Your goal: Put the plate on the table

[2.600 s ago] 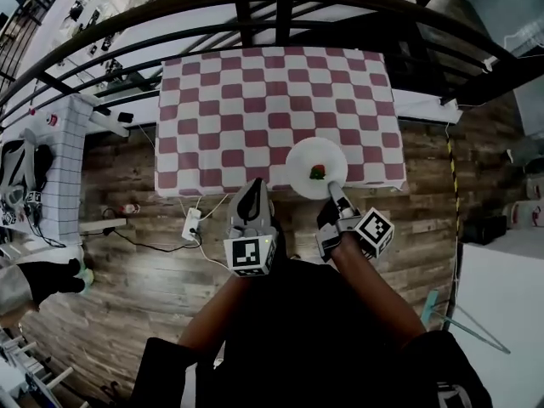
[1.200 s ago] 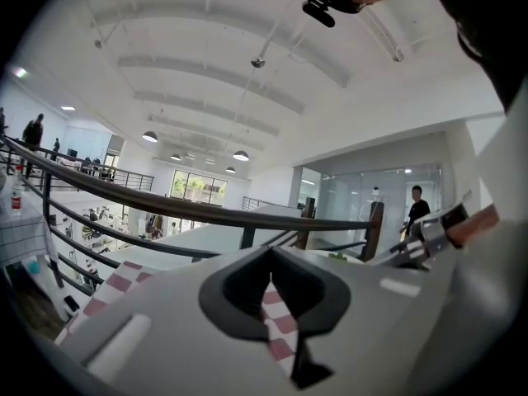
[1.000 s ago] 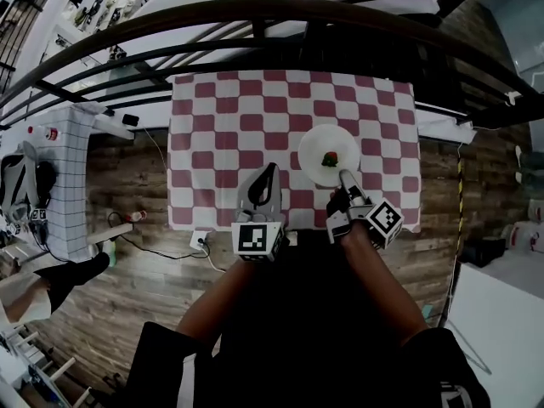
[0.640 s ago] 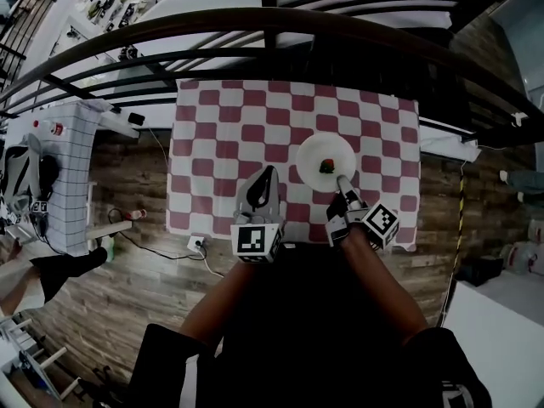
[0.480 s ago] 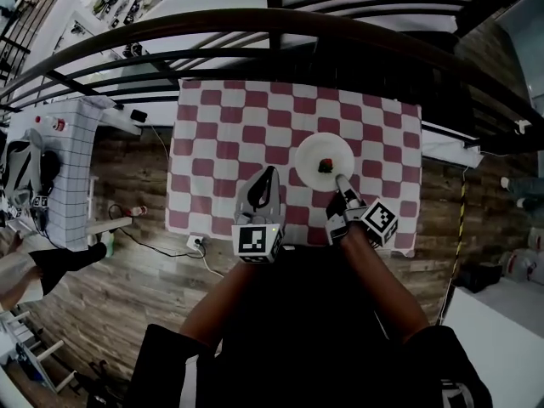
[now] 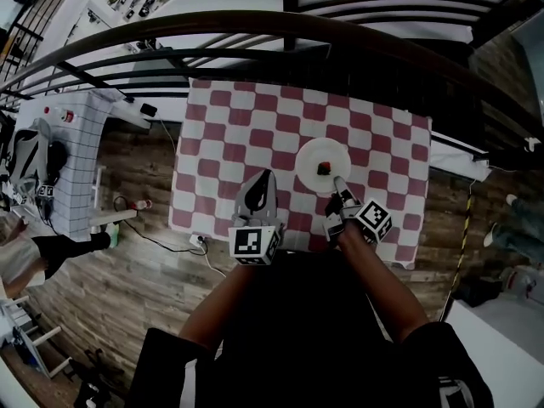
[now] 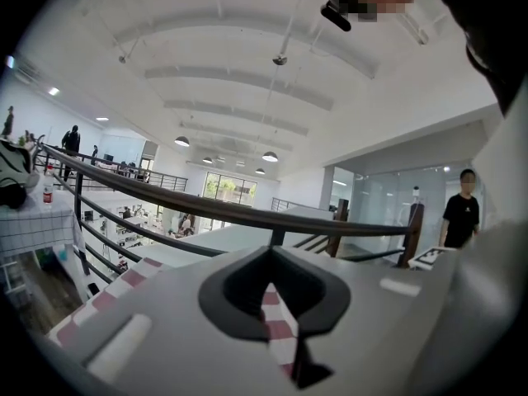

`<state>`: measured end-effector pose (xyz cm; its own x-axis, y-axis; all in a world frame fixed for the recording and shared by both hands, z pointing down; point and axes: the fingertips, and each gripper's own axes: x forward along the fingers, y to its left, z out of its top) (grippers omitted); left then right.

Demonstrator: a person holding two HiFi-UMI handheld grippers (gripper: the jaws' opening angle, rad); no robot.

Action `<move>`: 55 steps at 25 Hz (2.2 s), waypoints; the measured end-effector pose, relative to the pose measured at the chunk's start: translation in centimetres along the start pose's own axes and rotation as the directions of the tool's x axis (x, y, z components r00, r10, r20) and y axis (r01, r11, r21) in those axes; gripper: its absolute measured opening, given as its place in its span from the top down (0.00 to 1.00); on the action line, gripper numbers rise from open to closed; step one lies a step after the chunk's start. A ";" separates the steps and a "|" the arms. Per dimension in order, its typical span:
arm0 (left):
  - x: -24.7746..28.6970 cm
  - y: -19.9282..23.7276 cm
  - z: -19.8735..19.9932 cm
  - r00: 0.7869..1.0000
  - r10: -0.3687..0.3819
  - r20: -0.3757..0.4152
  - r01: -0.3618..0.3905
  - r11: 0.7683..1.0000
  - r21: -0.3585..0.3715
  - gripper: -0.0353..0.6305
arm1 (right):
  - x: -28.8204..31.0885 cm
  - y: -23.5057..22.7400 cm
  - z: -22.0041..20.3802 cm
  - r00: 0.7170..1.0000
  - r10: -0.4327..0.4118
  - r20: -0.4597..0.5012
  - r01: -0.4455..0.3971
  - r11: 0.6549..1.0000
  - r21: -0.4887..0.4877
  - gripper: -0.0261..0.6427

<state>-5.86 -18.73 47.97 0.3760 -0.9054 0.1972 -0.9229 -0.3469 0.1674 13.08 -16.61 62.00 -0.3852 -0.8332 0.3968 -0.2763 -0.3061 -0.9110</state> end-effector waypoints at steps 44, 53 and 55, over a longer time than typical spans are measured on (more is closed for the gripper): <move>2.7 1.2 -1.8 0.995 0.061 -0.077 -0.059 0.998 0.031 0.93 | 9.6 -12.4 -2.2 0.981 -0.057 -0.184 0.059 0.998 0.006 0.95; 2.8 1.9 -2.5 0.992 0.075 -0.104 -0.073 0.997 0.019 0.93 | 10.2 -13.3 -3.0 0.976 -0.071 -0.207 0.075 0.997 0.014 0.95; 2.8 1.9 -2.5 0.992 0.076 -0.104 -0.074 0.997 0.023 0.93 | 10.3 -13.5 -3.1 0.974 -0.075 -0.213 0.081 0.996 0.020 0.95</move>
<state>-6.40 -21.30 51.26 0.3116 -0.8986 0.3087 -0.9498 -0.2847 0.1300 10.08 -19.62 78.72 -0.5418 -0.6906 0.4791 -0.2894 -0.3820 -0.8777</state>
